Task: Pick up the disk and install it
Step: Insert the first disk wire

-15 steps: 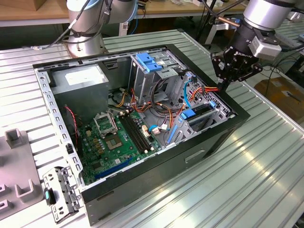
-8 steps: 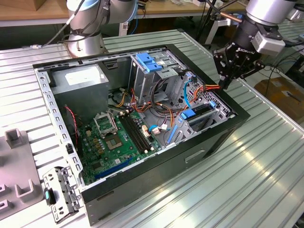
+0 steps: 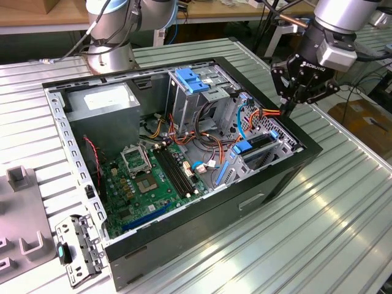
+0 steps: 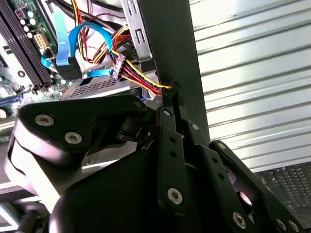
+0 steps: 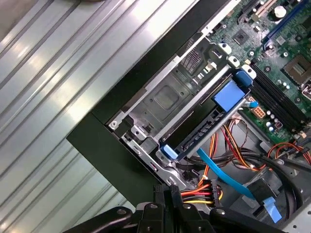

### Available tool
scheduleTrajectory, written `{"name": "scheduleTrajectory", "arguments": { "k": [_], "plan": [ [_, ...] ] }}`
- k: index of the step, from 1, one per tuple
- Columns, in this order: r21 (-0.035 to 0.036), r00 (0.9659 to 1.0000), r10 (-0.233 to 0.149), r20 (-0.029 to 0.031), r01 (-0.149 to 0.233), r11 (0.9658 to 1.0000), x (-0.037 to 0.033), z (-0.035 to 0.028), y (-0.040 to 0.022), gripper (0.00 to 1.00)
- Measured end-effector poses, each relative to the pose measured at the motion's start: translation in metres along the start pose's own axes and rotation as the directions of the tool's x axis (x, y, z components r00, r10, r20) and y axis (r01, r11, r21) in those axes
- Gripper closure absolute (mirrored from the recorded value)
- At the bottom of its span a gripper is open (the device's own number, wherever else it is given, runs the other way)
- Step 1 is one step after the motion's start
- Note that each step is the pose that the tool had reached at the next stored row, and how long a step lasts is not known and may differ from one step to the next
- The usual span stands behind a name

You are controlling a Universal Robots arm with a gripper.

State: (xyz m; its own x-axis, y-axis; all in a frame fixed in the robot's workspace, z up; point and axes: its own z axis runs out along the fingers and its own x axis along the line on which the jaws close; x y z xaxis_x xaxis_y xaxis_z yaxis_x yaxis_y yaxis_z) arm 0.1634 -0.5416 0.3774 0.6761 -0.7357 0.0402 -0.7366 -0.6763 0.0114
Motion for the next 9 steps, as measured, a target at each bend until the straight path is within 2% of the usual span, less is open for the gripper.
{"name": "scheduleTrajectory", "arguments": {
  "k": [1, 6, 8, 9],
  "plan": [
    [-0.0006, 0.9999, 0.013, 0.0001, -0.013, 0.9999, 0.0000, 0.0000, 0.0000, 0.84],
    [-0.0006, 0.9999, 0.015, 0.0002, -0.015, 0.9999, 0.0000, 0.0001, 0.0000, 0.84],
    [-0.0010, 0.9997, 0.025, 0.0003, -0.025, 0.9997, 0.0000, 0.0001, 0.0000, 0.84],
    [-0.0016, 0.9991, 0.042, 0.0005, -0.042, 0.9991, 0.0000, 0.0001, 0.0000, 0.84]
  ]
}}
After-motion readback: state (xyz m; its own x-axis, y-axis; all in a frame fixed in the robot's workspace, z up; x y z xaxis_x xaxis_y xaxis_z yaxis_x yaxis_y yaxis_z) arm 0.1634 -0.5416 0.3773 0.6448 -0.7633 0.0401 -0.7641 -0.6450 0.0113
